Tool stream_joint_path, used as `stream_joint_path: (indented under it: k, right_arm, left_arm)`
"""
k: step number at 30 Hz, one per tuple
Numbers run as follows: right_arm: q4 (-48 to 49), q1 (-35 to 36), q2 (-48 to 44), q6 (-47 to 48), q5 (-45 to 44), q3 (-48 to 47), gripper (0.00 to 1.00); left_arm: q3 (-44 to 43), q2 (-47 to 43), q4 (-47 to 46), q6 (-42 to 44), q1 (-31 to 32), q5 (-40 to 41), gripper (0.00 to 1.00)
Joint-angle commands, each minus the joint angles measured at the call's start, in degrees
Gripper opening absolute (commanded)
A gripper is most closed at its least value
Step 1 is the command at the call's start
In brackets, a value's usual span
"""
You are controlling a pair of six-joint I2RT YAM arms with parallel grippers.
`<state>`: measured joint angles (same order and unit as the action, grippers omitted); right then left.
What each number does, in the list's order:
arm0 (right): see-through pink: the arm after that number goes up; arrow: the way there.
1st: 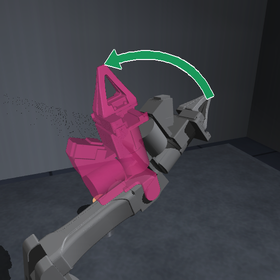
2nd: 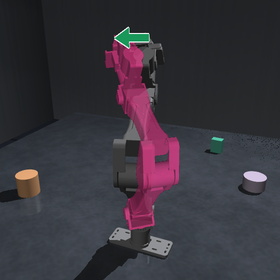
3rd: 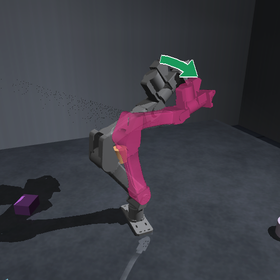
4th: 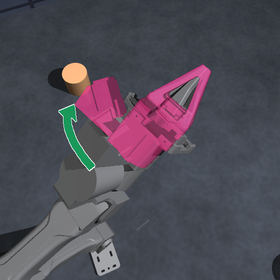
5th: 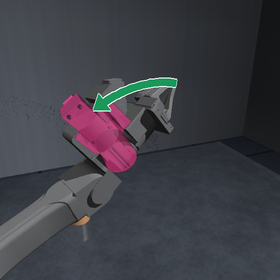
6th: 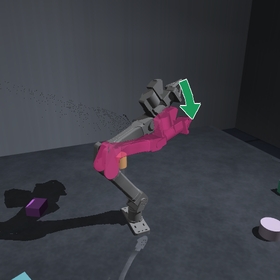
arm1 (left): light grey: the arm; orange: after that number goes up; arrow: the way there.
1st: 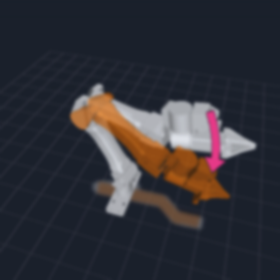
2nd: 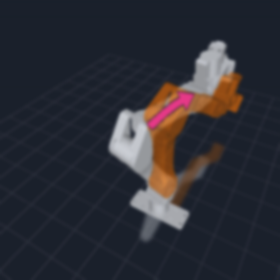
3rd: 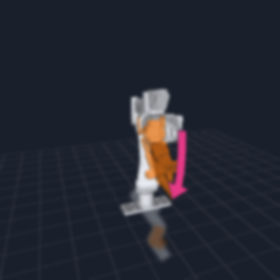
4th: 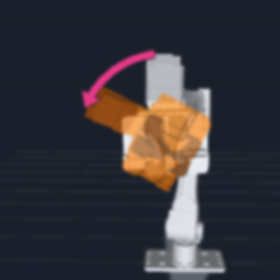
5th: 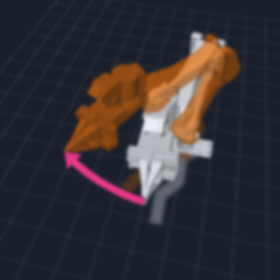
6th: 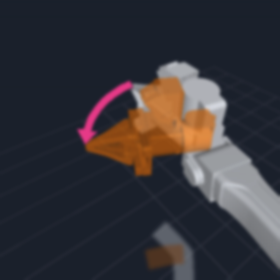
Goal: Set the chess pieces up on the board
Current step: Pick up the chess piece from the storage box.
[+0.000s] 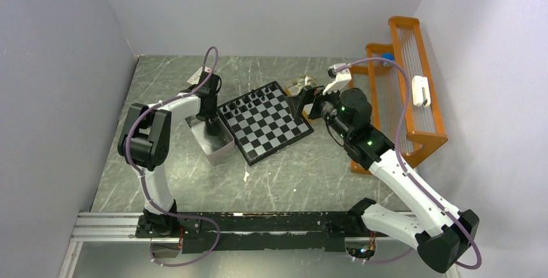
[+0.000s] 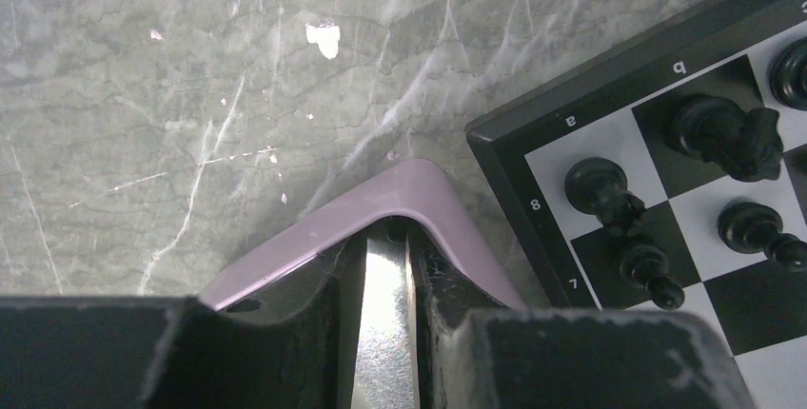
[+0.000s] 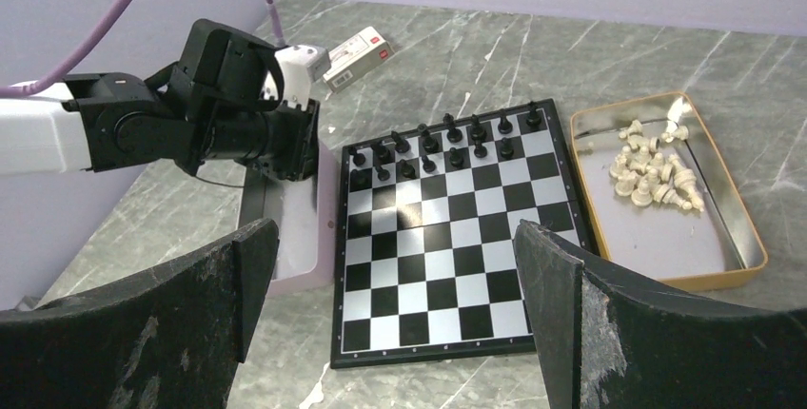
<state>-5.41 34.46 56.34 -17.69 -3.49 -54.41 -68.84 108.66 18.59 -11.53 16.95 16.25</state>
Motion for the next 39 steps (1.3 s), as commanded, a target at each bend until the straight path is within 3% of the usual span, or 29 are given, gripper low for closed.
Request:
stream_joint_path:
  k: [1, 6, 15, 39]
  right_arm:
    - [1.3, 0.0, -1.2, 0.7, -0.9, -0.6, 1.0]
    - [1.1, 0.0, -1.5, 0.6, -0.8, -0.1, 1.0]
    - [2.0, -0.1, -1.9, -0.2, -0.1, 1.3, 1.0]
    - [0.2, 0.0, -3.0, -0.1, -0.4, 0.5, 1.0]
  left_arm:
    - [-1.2, 0.8, -3.5, 0.5, -0.3, 0.5, 0.28]
    - [0.5, -1.0, -4.3, -2.0, -0.3, 2.4, 0.26]
    - [9.1, -12.3, -11.1, -10.9, -0.3, 5.4, 0.29]
    - [9.7, -5.1, -17.3, -16.9, -0.3, 5.6, 0.27]
